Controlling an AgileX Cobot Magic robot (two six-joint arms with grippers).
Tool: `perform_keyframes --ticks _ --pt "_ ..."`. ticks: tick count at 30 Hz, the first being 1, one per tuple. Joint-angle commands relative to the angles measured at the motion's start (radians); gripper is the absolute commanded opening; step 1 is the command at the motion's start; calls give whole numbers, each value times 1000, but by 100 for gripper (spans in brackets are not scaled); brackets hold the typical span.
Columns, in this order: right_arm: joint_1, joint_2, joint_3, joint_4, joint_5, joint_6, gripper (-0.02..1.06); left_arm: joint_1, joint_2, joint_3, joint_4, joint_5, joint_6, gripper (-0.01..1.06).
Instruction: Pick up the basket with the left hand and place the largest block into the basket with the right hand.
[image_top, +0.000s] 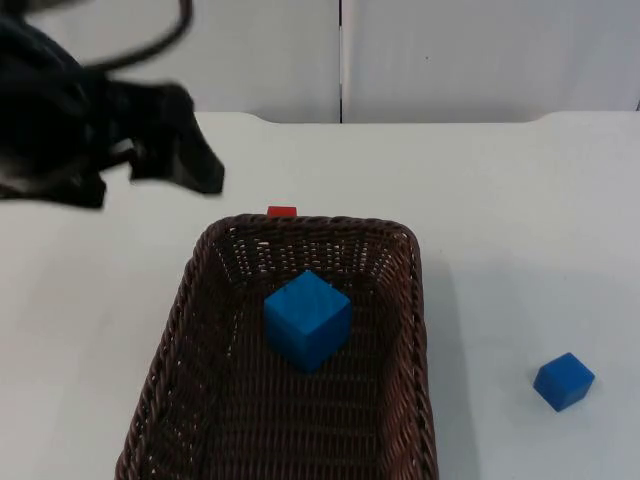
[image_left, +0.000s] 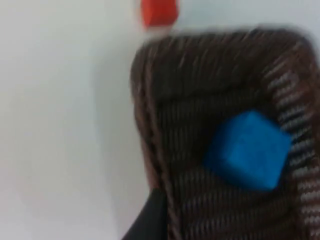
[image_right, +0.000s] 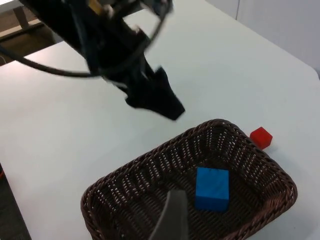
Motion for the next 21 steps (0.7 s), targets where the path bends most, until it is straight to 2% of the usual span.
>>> perform_keyframes --ticks 1,11,15,21 --pt "6 -6 5 0 -10 -12 70 3 -89 1 30 0 -8 88" --pt "6 -27 61 0 -30 -12 70 3 -468 1 116 59 -8 88" --pt "6 -103 141 -2 -81 -12 70 3 -624 1 159 111 -8 88" --pt "6 -236 218 -2 -86 -12 70 3 -781 1 182 185 -8 88"
